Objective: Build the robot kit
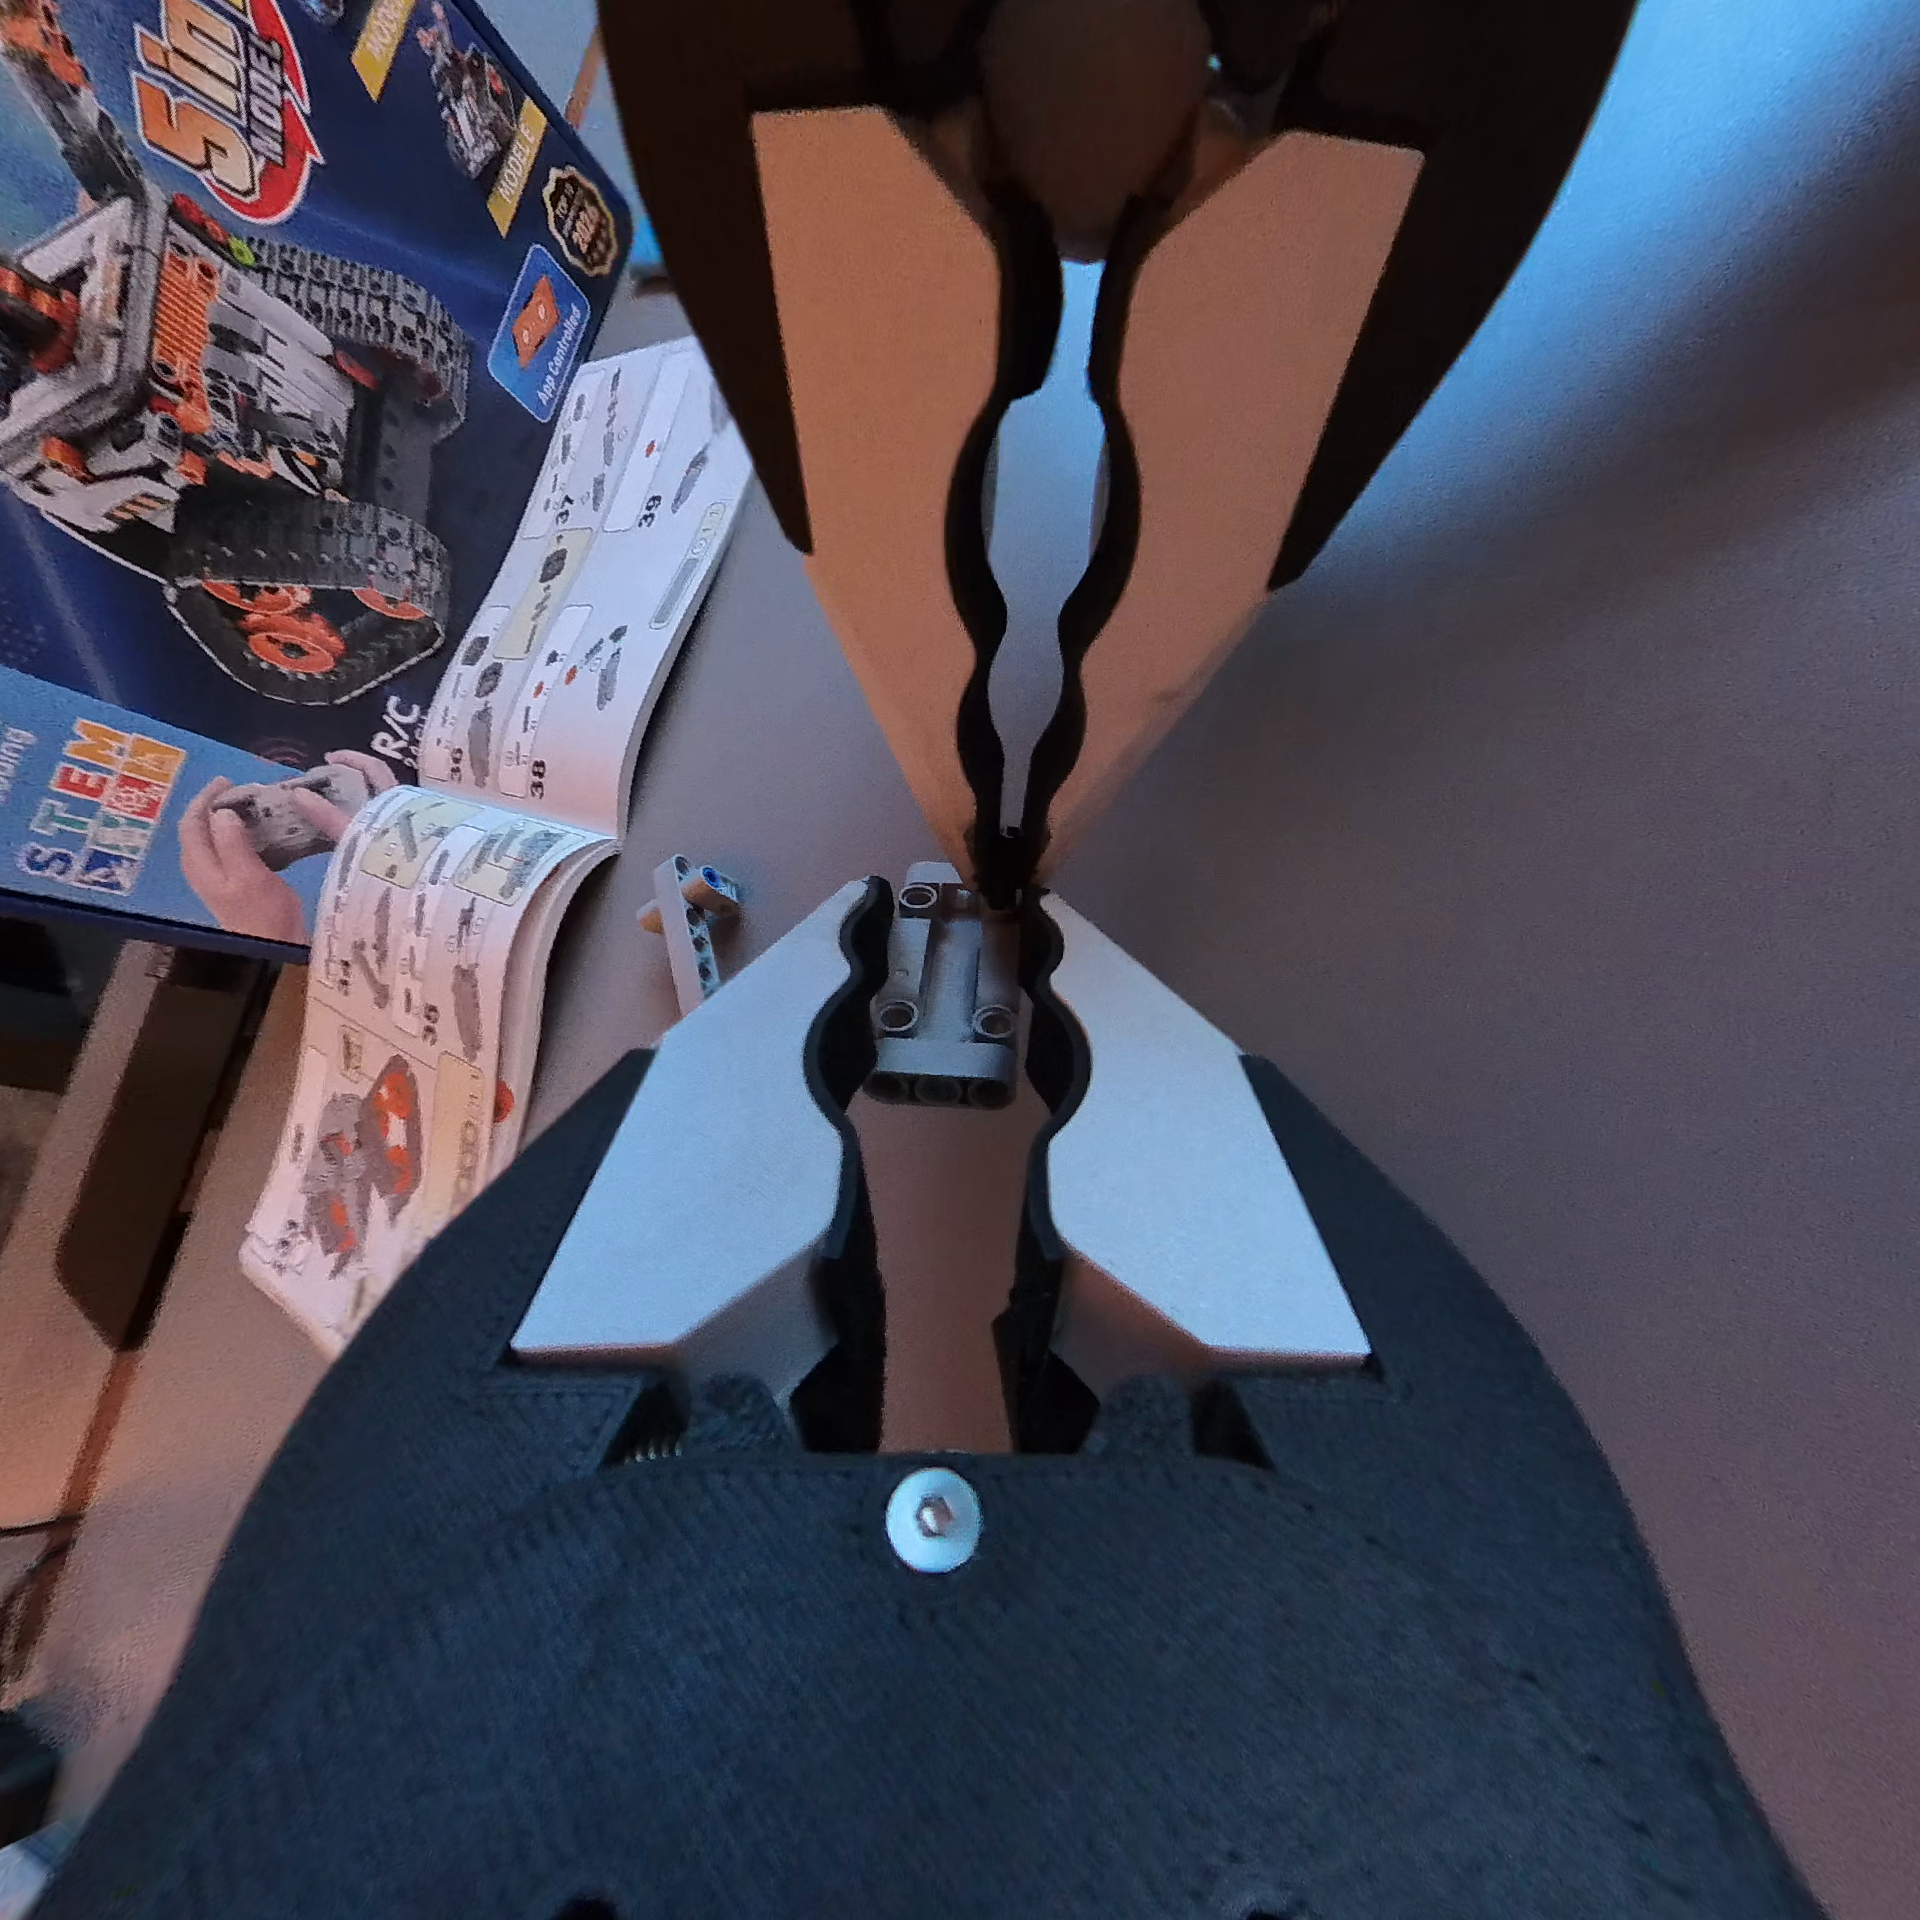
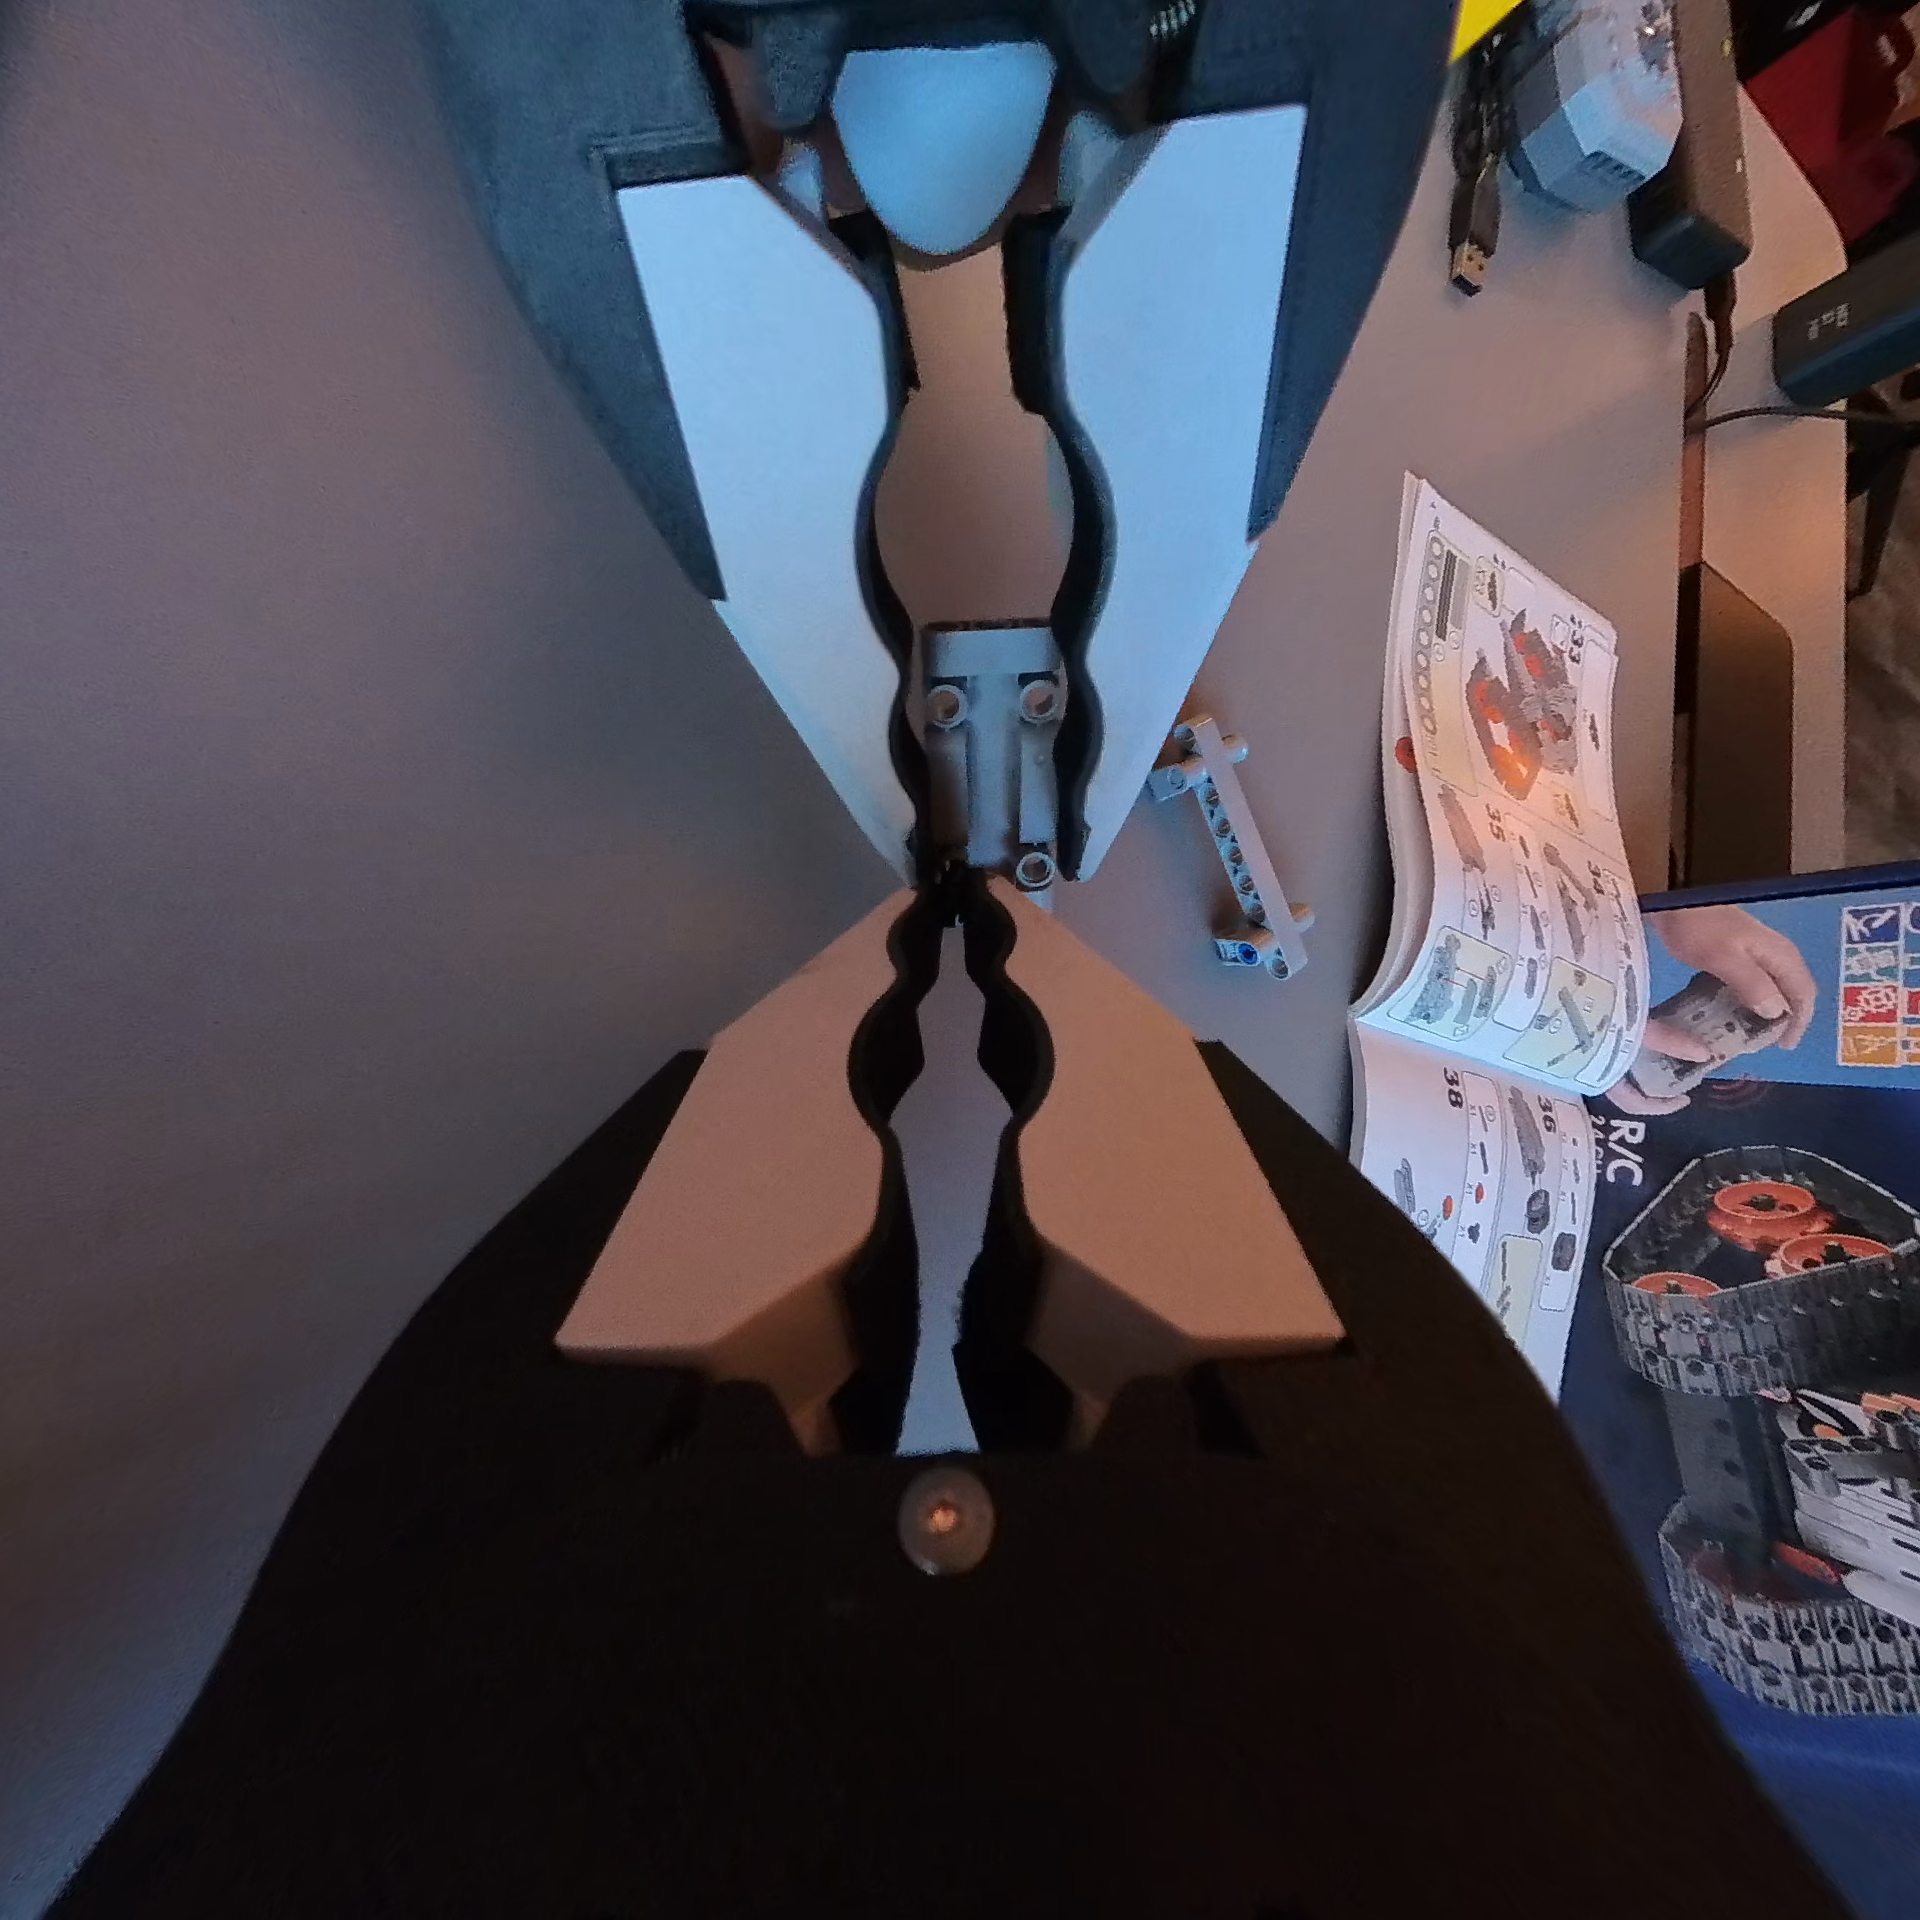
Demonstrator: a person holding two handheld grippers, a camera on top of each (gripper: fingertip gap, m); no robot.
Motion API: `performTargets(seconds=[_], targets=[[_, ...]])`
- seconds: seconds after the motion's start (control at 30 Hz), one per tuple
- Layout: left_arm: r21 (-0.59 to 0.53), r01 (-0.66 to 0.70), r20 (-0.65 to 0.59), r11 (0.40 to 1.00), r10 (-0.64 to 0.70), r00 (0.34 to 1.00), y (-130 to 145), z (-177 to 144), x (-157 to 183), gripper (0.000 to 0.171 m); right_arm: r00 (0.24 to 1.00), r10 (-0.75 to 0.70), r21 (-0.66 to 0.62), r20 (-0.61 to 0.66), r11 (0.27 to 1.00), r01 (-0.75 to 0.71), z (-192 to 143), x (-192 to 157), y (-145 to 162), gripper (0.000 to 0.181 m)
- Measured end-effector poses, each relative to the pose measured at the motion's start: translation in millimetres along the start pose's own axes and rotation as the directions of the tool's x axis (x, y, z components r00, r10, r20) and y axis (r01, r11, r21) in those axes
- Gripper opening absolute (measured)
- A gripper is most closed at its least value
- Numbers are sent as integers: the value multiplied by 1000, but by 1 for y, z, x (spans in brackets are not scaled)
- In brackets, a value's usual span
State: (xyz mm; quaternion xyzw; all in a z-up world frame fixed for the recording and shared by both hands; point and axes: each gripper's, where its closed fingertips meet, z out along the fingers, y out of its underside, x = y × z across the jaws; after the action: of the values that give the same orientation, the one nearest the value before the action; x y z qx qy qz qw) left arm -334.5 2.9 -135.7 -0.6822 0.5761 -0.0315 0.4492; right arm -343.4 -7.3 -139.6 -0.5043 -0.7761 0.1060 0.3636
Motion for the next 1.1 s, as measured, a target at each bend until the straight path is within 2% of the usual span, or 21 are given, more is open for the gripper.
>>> performTargets(seconds=[0.27,0.57,0.63,0.67,0.7,0.8,0.87,1.07,1.1], targets=[[30,105,-106,994,-102,989,-2,2,9,21,998,-49,2,46,999,49,-3,-8,2,4],[18,1,-101,1000,1,995,-7,3,20,21,986,24,-16,163,1000,-21,-5,-18,6,4],[18,30,-103,999,-28,994,-5,3,18,21,990,32,-15,139,999,-31,-4,-15,5,4],[26,50,-117,998,-47,992,-5,2,18,10,994,47,-12,98,999,-46,-3,-8,4,4],[45,84,-112,995,-79,991,-7,0,14,7,996,39,5,74,999,-39,-4,-5,2,4],[103,172,-154,980,-155,976,-12,-7,8,7,997,58,53,49,997,-61,-10,1,-5,4],[118,170,-148,978,-152,977,-11,-10,3,6,997,79,84,20,993,-80,-9,6,-7,4],[115,243,-221,963,-213,952,-5,-15,4,0,987,151,122,51,980,-156,-4,4,-6,5],[130,239,-227,962,-205,952,-7,-19,3,5,987,153,117,47,981,-158,-4,5,-2,5]])
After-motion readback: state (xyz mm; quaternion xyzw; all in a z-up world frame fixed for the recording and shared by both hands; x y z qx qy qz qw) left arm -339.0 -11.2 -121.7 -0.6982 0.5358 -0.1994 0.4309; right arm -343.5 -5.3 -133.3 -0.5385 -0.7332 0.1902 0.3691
